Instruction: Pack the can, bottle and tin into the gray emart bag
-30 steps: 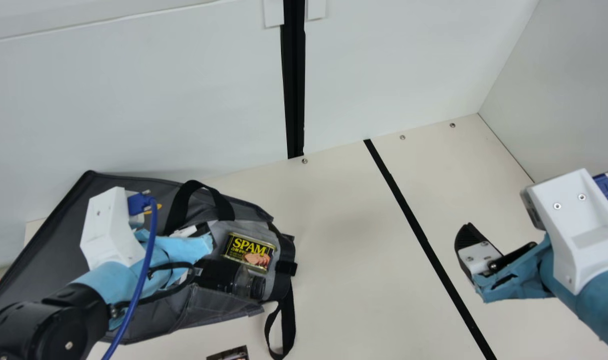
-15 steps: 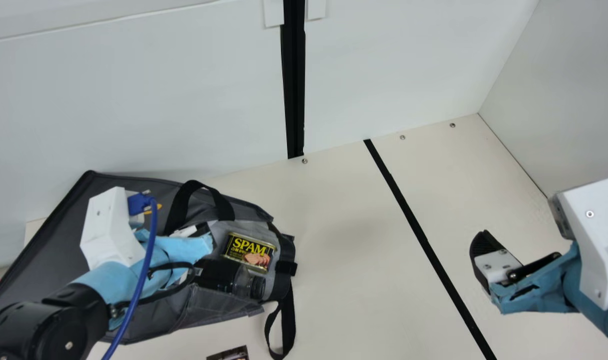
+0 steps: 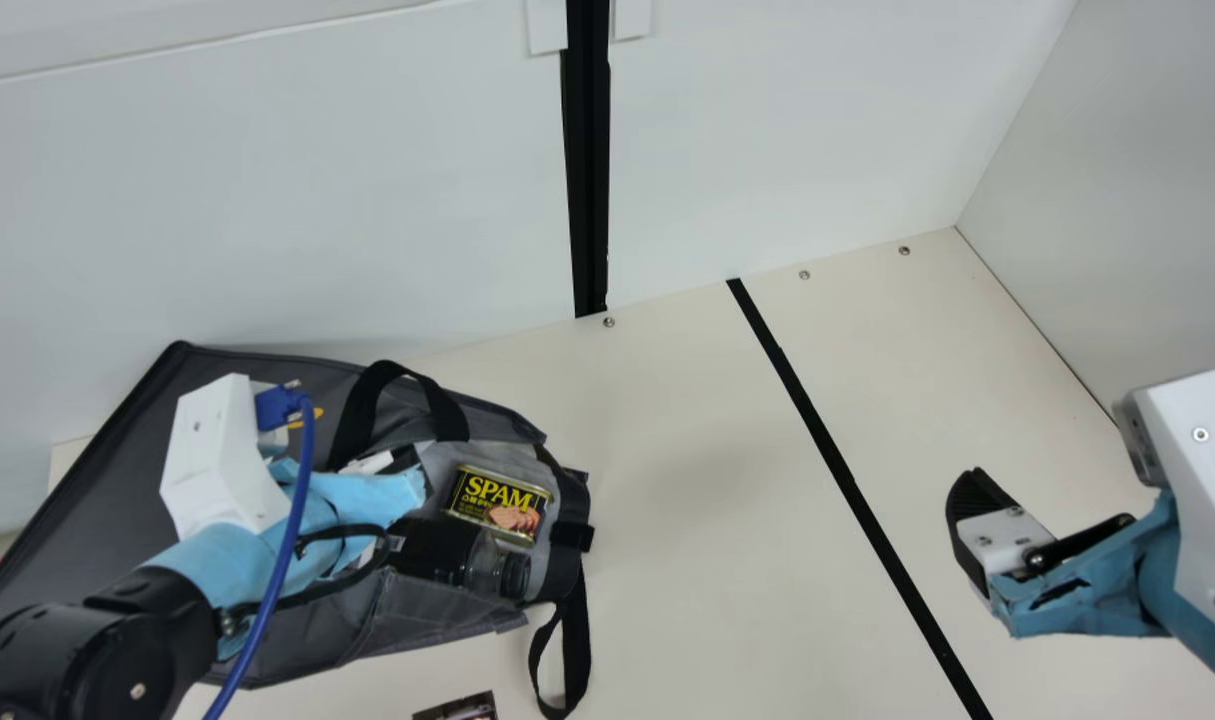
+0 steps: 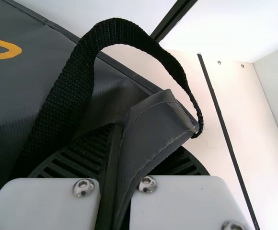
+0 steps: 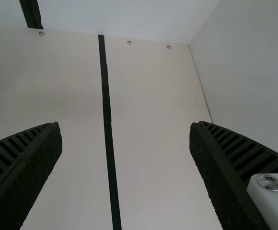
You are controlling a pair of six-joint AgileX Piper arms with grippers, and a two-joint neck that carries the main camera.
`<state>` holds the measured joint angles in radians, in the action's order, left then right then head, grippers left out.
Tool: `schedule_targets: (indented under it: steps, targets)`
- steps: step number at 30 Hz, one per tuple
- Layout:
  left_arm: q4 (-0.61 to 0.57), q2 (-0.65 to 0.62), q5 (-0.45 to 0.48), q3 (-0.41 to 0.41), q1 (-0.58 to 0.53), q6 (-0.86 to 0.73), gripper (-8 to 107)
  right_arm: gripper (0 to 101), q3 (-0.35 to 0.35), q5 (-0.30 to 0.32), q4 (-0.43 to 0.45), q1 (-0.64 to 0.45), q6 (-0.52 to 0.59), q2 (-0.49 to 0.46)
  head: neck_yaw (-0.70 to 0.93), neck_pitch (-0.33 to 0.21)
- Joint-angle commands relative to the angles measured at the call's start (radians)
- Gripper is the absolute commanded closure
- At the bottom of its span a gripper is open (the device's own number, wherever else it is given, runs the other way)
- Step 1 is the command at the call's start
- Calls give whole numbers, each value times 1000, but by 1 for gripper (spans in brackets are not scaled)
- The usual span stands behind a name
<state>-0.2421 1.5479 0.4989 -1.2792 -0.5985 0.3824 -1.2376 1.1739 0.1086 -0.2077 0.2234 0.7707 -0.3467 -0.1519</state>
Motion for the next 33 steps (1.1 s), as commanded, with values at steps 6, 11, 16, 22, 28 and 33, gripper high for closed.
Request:
schedule_targets:
  steps: [6,11,16,22,28,33]
  targets:
    - [0,0,0,0,0,0,89,10,-3,-2,-24,-14,12,3,-2,-23]
    - [0,0,0,0,0,0,89,10,-7,-13,-43,-17,24,15,-2,-23]
    - [0,0,0,0,0,0,89,10,-7,-32,-60,-23,44,35,-2,-23]
    - [0,0,0,0,0,0,89,10,-11,-64,-86,-34,77,70,-2,-23]
    - [0,0,0,0,0,0,89,10,-17,-99,-115,-43,109,112,-2,-23]
    - [0,0,0,0,0,0,89,10,-21,-130,-135,-41,130,149,-2,-23]
